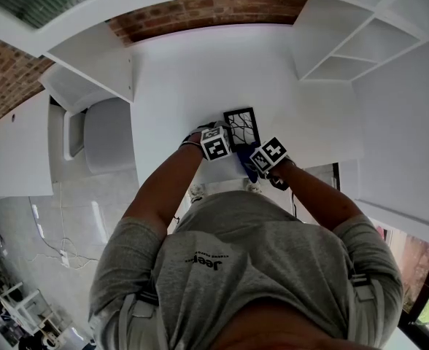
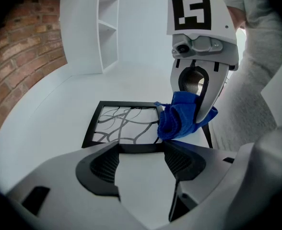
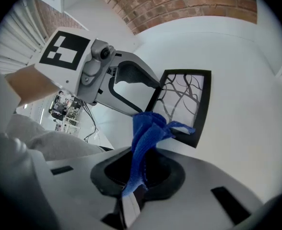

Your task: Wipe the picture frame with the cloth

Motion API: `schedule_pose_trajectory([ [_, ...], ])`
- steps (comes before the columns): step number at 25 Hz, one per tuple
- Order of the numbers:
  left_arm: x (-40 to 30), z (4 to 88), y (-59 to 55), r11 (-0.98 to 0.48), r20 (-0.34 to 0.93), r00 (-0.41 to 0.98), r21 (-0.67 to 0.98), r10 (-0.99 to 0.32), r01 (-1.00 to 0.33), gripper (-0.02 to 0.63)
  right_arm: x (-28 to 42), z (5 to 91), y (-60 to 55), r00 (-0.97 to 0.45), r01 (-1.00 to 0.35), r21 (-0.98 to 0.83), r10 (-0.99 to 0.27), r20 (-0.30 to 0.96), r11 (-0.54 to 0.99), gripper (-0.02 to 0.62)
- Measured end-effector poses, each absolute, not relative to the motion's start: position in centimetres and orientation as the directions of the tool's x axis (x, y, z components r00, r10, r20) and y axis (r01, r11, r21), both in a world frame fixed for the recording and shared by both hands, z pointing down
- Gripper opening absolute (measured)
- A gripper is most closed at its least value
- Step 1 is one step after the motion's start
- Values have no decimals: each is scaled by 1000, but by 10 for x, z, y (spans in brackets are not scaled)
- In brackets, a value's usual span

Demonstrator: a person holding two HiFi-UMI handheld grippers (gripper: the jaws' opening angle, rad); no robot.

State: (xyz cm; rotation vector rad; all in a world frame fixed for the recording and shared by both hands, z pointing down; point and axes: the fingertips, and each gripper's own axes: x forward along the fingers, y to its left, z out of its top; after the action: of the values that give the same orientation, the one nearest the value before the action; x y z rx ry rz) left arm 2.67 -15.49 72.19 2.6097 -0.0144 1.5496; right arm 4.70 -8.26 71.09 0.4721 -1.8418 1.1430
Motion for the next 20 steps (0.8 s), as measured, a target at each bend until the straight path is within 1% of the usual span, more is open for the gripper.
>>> schedule_pose_trajectory([
  [11, 24, 721, -155, -993, 882, 470, 72, 20, -95, 301, 58, 694, -85, -580, -690, -530, 61, 812, 492, 51],
  [14, 21, 720, -154, -993, 885, 466, 62, 11, -95, 290, 63, 688, -86, -582, -697, -525, 41, 812, 488, 52],
  [18, 12, 712, -150, -998, 884, 466, 13, -14, -55, 281, 70, 678, -90, -587, -705, -518, 10, 809, 484, 52],
  [20, 6, 707, -151, -996, 871, 491, 15, -28, -85, 273, 73, 672, -93, -592, -708, -517, -6, 806, 481, 52],
])
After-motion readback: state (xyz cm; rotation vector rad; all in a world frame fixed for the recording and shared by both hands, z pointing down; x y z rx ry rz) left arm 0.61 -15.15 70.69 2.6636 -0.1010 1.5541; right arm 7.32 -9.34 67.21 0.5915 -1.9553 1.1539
